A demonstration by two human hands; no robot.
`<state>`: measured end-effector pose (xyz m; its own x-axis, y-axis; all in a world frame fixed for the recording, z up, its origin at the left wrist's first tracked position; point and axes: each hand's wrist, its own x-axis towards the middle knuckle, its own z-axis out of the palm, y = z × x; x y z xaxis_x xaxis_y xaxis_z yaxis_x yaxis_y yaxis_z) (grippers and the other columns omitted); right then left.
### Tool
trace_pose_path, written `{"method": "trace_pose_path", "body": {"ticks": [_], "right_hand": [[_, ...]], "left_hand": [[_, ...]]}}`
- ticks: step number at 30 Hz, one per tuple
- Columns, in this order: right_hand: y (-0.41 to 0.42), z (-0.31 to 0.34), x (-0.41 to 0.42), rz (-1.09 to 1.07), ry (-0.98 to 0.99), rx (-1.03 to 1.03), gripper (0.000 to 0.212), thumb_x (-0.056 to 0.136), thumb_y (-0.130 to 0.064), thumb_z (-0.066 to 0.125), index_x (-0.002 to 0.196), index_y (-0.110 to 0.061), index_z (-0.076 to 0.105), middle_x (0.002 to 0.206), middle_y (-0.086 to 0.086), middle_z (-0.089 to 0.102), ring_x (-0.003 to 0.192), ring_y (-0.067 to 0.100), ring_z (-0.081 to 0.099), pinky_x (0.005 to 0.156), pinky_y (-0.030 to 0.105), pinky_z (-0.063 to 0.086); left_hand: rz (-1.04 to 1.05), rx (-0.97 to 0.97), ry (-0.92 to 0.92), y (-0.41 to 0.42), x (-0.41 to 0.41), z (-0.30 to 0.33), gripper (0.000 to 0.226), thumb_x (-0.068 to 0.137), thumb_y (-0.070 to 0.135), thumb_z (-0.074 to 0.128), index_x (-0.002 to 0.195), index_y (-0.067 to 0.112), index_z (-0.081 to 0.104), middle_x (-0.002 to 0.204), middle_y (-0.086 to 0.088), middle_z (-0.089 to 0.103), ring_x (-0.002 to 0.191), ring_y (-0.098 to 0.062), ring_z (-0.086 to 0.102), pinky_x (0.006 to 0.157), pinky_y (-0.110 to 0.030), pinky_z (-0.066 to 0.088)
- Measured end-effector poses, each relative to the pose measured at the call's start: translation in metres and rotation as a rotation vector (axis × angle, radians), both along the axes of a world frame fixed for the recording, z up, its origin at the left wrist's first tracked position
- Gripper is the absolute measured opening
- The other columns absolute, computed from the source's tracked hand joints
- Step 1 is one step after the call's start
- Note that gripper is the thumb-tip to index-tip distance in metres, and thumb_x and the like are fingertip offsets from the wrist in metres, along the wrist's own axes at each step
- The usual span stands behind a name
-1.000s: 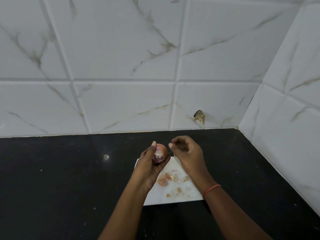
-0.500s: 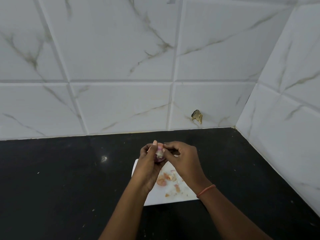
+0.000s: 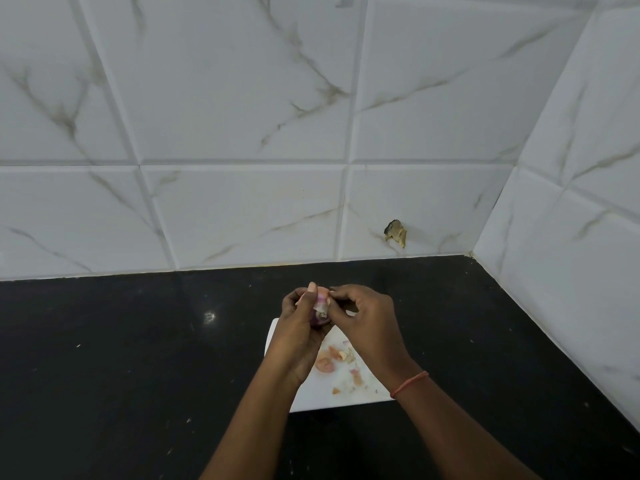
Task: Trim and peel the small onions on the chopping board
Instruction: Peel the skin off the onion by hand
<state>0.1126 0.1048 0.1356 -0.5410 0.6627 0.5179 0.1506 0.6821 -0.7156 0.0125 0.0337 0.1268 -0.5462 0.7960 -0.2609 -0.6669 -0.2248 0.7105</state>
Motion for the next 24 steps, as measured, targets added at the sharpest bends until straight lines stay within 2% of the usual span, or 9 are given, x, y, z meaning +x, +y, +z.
{"method": "trace_pose_path", "body": {"ticks": [6, 12, 17, 24], "right_hand": [[0.0046, 0.001, 0.0011, -0.035, 0.05, 0.021, 0.005, 0.086, -0.011, 0.071, 0.089, -0.008, 0.073, 0.081, -0.002, 0.072, 0.078, 0.005, 0.068, 0.071, 0.024, 0.058], [0.0021, 0.0008, -0.0001, 0.027, 0.033, -0.025, 0.021, 0.085, -0.024, 0.074, 0.102, -0.012, 0.072, 0.094, -0.004, 0.072, 0.088, 0.005, 0.067, 0.077, 0.02, 0.058], [0.0026, 0.001, -0.0002, 0.018, 0.02, 0.002, 0.016, 0.086, -0.019, 0.073, 0.1, -0.011, 0.073, 0.092, -0.004, 0.071, 0.087, 0.005, 0.067, 0.076, 0.023, 0.058], [0.0025, 0.0018, 0.0005, -0.017, -0.047, 0.086, 0.016, 0.089, -0.025, 0.07, 0.098, -0.013, 0.073, 0.09, -0.004, 0.07, 0.084, 0.007, 0.066, 0.075, 0.025, 0.057]], "left_hand": [[0.012, -0.023, -0.04, -0.0011, 0.0008, 0.0063, 0.039, 0.099, 0.031, 0.058, 0.129, 0.007, 0.049, 0.122, -0.023, 0.065, 0.109, -0.031, 0.068, 0.088, -0.039, 0.059], [0.019, -0.035, -0.034, -0.0024, -0.0005, 0.0069, 0.04, 0.1, 0.035, 0.056, 0.131, 0.01, 0.05, 0.126, -0.023, 0.064, 0.115, -0.032, 0.068, 0.086, -0.036, 0.06], [0.032, -0.025, -0.014, -0.003, 0.0005, 0.0086, 0.037, 0.1, 0.033, 0.056, 0.127, 0.009, 0.05, 0.126, -0.023, 0.064, 0.116, -0.033, 0.066, 0.086, -0.036, 0.058], [0.032, -0.011, 0.056, -0.0023, 0.003, 0.007, 0.038, 0.1, 0.031, 0.055, 0.13, 0.01, 0.049, 0.118, -0.019, 0.067, 0.112, -0.03, 0.068, 0.088, -0.035, 0.057]]}}
